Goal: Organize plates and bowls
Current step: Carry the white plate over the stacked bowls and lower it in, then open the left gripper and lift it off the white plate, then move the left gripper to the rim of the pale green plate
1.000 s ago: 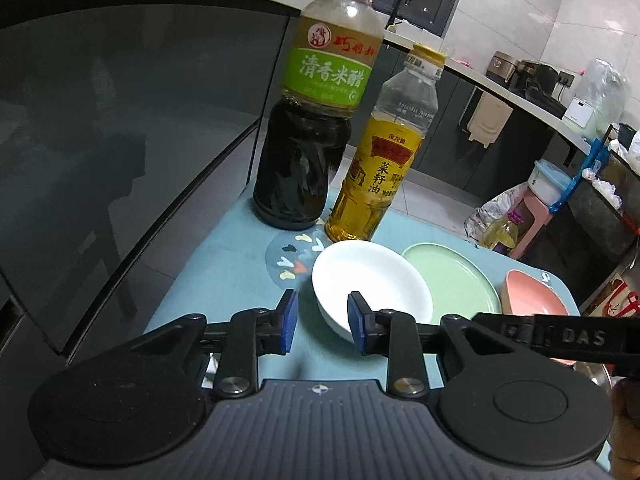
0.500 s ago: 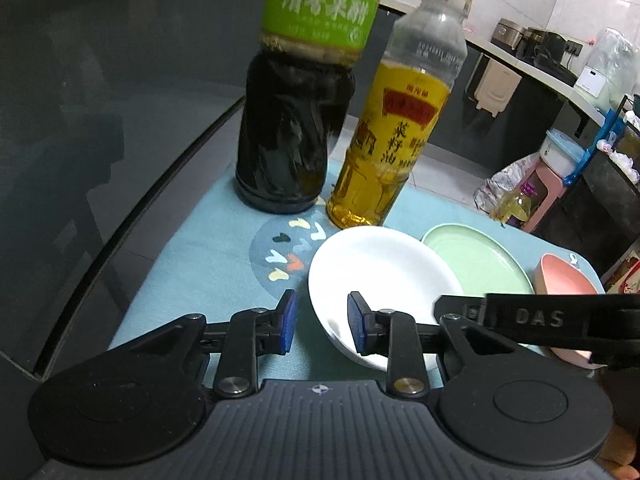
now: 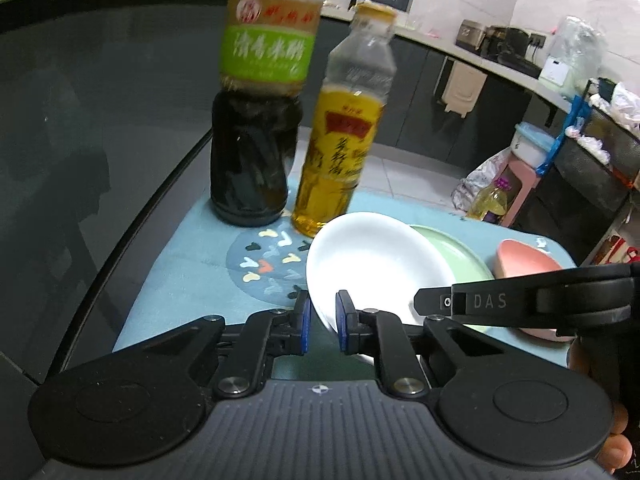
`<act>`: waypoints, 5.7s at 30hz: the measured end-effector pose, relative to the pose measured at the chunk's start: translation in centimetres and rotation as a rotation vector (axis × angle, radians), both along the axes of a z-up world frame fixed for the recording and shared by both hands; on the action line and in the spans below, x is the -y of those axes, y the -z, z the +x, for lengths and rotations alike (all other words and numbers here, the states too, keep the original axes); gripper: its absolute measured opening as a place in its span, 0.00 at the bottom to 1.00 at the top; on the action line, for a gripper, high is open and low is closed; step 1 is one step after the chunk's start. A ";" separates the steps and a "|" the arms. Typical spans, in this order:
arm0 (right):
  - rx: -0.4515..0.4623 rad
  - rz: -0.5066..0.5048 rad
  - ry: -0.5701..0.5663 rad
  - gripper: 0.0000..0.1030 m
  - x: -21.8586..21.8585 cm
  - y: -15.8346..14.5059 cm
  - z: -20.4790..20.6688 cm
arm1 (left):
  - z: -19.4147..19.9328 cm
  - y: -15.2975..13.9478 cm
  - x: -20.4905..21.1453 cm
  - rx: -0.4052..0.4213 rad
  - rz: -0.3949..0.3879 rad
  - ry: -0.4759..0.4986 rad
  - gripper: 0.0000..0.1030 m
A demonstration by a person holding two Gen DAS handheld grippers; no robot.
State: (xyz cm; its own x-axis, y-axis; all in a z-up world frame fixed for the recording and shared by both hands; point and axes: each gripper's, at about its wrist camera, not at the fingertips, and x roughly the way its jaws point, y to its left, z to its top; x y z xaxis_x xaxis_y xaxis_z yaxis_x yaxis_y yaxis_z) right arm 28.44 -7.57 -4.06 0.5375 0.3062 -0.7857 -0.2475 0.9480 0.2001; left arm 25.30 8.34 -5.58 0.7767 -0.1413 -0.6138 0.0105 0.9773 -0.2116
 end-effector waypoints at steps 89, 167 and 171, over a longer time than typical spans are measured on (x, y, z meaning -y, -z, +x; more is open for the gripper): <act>0.024 0.110 0.081 0.04 9.5 0.9 -23.3 | -21.5 0.0 6.8 -0.024 0.024 0.200 0.15; 0.001 0.238 0.126 0.21 13.3 0.5 -5.5 | -0.8 -0.8 4.8 -0.027 0.062 0.067 0.19; -0.014 0.295 0.209 0.22 13.2 2.4 -3.8 | 2.4 0.5 4.6 0.000 0.068 0.070 0.19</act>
State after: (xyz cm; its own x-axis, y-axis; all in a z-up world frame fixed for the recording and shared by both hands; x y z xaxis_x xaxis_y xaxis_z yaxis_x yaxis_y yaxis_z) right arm 24.64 -20.79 -6.44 0.6022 0.4058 -0.6875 -0.0502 0.8787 0.4747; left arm 27.67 3.75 -6.06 0.7665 -0.1536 -0.6236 0.0797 0.9862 -0.1450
